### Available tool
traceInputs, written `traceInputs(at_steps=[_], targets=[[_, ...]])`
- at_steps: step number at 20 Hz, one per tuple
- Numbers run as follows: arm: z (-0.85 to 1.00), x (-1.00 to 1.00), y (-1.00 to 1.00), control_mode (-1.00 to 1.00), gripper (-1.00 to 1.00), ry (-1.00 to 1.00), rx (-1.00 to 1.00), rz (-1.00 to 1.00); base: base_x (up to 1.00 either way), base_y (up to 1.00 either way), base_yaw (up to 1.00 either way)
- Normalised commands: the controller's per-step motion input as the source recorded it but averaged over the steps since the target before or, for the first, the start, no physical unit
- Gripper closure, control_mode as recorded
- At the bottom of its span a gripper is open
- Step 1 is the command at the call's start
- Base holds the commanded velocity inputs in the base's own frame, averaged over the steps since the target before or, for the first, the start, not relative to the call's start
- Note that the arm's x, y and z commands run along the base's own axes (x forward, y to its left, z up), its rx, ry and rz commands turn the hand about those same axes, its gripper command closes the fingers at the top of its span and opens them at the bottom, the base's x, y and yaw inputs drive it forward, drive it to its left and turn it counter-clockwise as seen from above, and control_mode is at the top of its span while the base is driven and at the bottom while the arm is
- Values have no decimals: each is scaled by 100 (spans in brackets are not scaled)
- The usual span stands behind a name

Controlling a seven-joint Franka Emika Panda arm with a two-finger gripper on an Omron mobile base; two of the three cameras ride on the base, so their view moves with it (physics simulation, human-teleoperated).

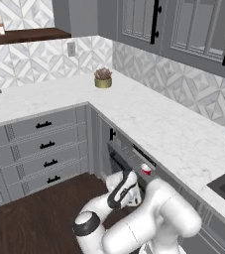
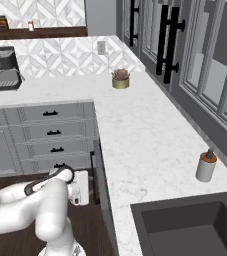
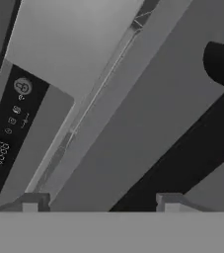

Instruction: Pick up the cup and bowl from the counter, place them in the dishwasher, and close the dishwasher door.

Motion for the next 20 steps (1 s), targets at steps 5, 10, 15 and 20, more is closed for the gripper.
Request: traceInputs(at_steps=[5,10,15,20], targets=[[-52,65,-68,-100,-100,-7,-35,-27,0,0,0],[-52,69,-57,-100,-100,-4,-29,-23,0,0,0],[-34,38,-21,-100,-100,-6,-24,-16,0,0,0],[-9,1,0,-100,-100,-11,-14,-4,0,0,0]])
